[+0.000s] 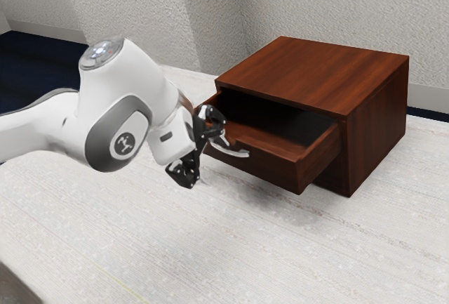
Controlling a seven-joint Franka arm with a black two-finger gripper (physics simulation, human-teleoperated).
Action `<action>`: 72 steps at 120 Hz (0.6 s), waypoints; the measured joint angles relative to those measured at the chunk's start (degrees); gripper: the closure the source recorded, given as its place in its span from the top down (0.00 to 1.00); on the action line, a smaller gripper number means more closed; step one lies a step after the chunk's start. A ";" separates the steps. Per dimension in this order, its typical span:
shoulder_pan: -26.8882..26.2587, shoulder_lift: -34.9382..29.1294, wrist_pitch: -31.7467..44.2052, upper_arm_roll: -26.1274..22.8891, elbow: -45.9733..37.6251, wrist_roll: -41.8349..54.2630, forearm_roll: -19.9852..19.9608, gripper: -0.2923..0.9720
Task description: Pull the drawer handle with one arm to open the drawer
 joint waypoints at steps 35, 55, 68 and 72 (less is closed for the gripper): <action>0.01 -5.24 1.01 1.16 -5.90 -0.50 0.03 0.76; -0.05 -7.46 1.58 1.32 -6.87 -0.69 0.04 0.77; -1.76 -19.94 -1.63 1.33 -11.73 -3.52 -0.55 0.77; -3.64 -25.28 -5.28 2.80 -13.34 -6.35 -0.82 0.77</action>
